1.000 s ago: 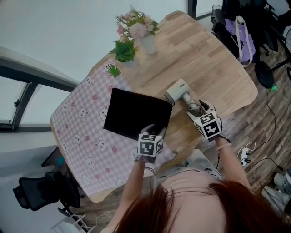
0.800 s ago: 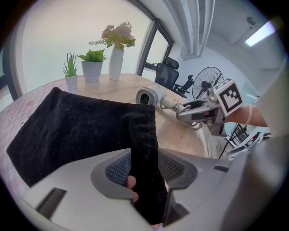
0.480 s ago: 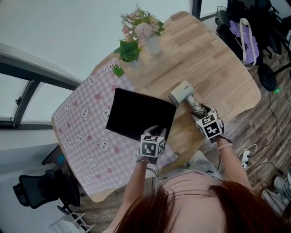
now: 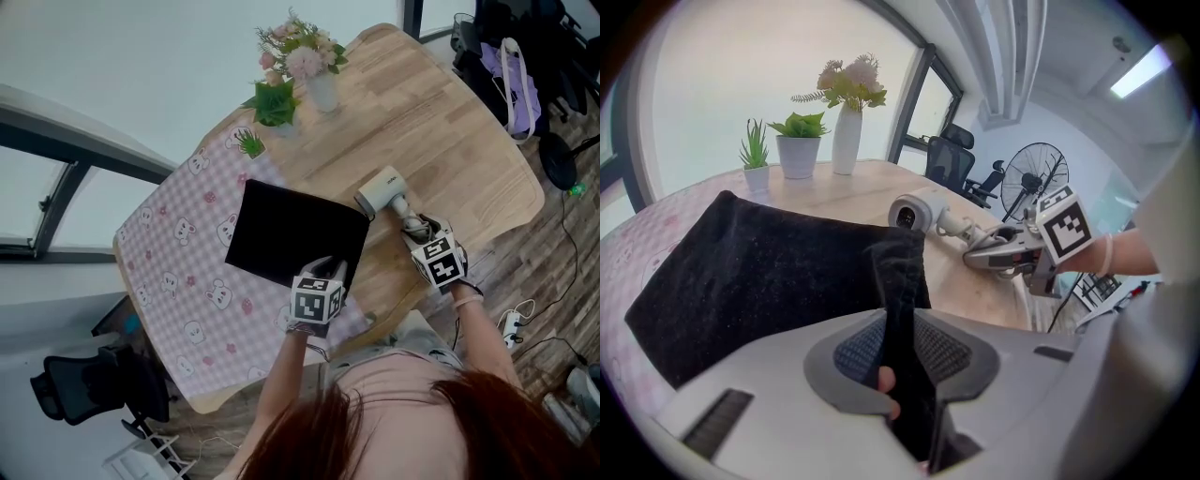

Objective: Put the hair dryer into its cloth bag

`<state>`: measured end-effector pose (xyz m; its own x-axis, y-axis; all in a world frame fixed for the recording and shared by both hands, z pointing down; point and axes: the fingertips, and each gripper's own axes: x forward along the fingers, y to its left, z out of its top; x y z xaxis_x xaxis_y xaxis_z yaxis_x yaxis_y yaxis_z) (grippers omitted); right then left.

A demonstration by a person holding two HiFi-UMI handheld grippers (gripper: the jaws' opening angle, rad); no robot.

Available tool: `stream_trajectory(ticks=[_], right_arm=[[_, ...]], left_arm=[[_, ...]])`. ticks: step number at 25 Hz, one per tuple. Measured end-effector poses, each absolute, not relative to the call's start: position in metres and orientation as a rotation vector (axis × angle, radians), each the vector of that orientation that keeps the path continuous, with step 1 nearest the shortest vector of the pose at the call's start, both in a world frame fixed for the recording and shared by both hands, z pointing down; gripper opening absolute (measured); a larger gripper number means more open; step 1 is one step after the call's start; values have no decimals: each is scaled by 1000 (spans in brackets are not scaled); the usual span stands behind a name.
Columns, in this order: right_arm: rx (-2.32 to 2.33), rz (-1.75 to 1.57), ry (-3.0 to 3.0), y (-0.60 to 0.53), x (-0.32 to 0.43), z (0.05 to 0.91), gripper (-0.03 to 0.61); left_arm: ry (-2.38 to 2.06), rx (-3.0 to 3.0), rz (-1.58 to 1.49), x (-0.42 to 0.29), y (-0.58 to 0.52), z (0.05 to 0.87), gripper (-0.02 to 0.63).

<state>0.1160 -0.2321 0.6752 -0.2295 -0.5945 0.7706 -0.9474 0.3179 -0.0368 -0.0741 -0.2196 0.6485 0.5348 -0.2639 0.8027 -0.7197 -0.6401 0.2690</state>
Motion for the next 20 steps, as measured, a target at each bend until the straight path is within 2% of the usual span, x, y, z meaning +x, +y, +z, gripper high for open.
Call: stream_trajectory(ticks=[20], right_arm=[[1448,614,-2005,-220,114,647,232]], left_arm=[[-947,2206,919,-79,-228,615,77]])
